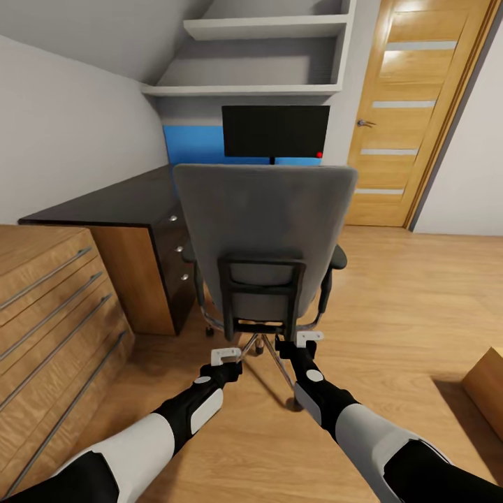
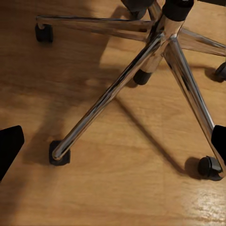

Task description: In the bedroom, organize the workspace by keeping the computer under the desk, ensuring the monitor is on the desk, placing the keyboard on the desk next to the monitor, placing the mouse on the desk next to the keyboard, moving the folder from the swivel chair onto the desk next to the mouse, stacking the notebook on top of the folder with the pen on top of the notebook, and positioning the swivel chair next to the desk.

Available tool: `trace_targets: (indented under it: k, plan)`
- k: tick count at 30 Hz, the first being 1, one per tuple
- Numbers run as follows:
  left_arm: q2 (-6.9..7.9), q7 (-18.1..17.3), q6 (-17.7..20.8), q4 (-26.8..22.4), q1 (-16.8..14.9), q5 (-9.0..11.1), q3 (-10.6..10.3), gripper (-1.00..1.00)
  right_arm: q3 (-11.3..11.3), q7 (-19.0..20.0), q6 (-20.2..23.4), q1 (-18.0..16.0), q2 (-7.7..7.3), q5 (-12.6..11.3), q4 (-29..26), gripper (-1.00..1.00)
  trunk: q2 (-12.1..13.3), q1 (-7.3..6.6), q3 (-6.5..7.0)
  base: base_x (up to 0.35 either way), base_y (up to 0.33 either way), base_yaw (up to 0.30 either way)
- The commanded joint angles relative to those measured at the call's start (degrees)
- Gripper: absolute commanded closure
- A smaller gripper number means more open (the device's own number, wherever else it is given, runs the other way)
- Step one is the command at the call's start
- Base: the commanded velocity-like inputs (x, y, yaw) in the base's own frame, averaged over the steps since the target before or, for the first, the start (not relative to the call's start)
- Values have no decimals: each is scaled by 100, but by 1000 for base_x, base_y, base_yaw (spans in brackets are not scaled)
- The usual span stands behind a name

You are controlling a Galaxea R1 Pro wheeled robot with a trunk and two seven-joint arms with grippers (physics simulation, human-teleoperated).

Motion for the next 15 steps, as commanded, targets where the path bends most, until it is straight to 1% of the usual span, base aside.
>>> trace_targets:
  k: [1, 5, 15]
  plan:
    - [4, 43, -2, -7, -5, 41, -48, -100, 50, -35, -19, -5, -1, -39, 16, -100, -2, -1, -5, 146, 0, 0]
    - [4, 43, -2, -7, -5, 41, -46, -100, 51, -35, -22, -5, -1, -39, 37, -100, -2, -1, -5, 252, 0, 0]
    - [-5, 33, -2, -7, -5, 41, -55, -100, 51, -32, -20, -5, -3, -39, 42, -100, -2, -1, -5, 318, 0, 0]
